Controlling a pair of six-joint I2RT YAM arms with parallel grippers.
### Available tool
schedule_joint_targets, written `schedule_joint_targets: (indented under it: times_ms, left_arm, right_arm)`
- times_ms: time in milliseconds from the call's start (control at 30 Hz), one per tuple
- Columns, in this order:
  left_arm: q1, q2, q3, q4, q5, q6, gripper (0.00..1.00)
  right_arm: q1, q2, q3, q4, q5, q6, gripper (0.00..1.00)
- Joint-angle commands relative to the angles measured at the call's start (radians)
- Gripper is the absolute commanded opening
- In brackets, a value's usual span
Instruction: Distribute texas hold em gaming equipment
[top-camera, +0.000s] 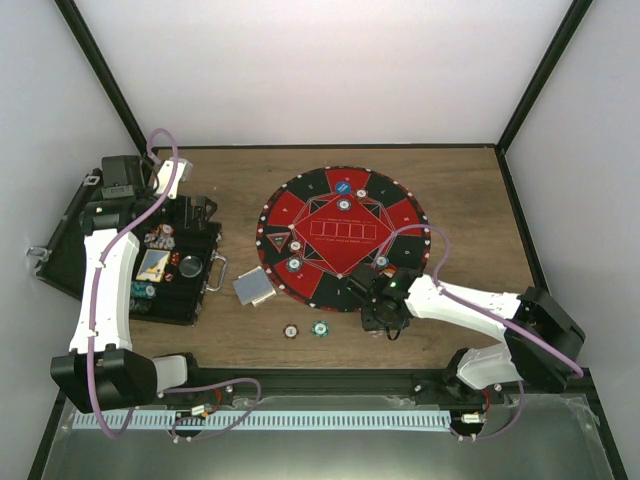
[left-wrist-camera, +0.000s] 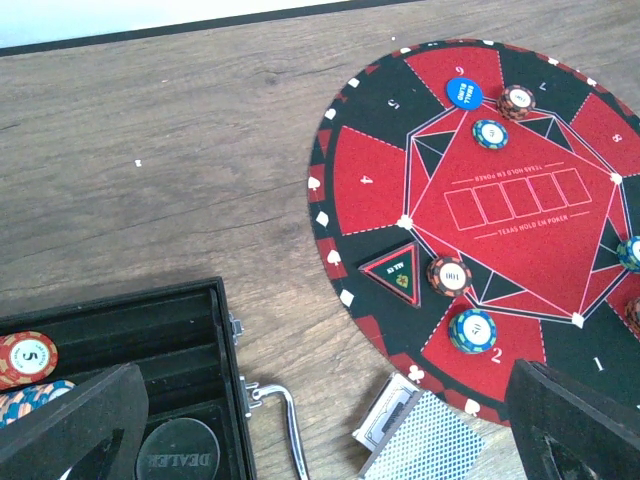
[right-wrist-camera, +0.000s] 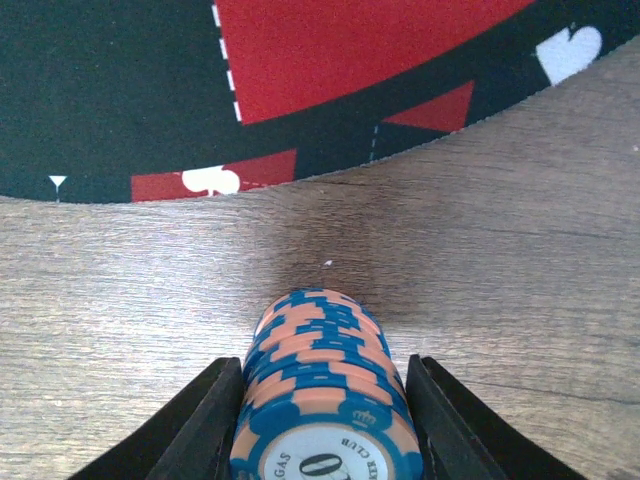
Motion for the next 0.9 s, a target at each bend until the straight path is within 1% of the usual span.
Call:
schedule_joint_targets:
  times_ms: [0,300,533,700,867]
  left_arm:
    - [0.006,-0.005,-0.001,0.021,0.008,-0.005,1.0]
    - [0.007,-0.006,-0.003,0.023,0.011,-0.005,1.0]
    - [0.006,-0.006,-0.003,0.022,0.011,-0.005,1.0]
    - [0.007,-0.002,0.0,0.022,0.014,-0.006,1.0]
    - [0.007,-0.006,-0.001,0.015,0.013,-0.008,1.0]
  right_arm:
    - [0.013,0.0,0.003,-0.009,0.021,0.014,0.4]
    - [0.02,-0.016,0.068,-0.067,0.042,0.013,0.31]
    - [0.023,-0.022,0.143,-0.119,0.065,0.003,0.28]
    - [0.022,0.021,0.28,-0.148,0.11,-0.048,0.27]
    - [0.012,0.177,0.493,-0.126,0.153,-0.14,0.28]
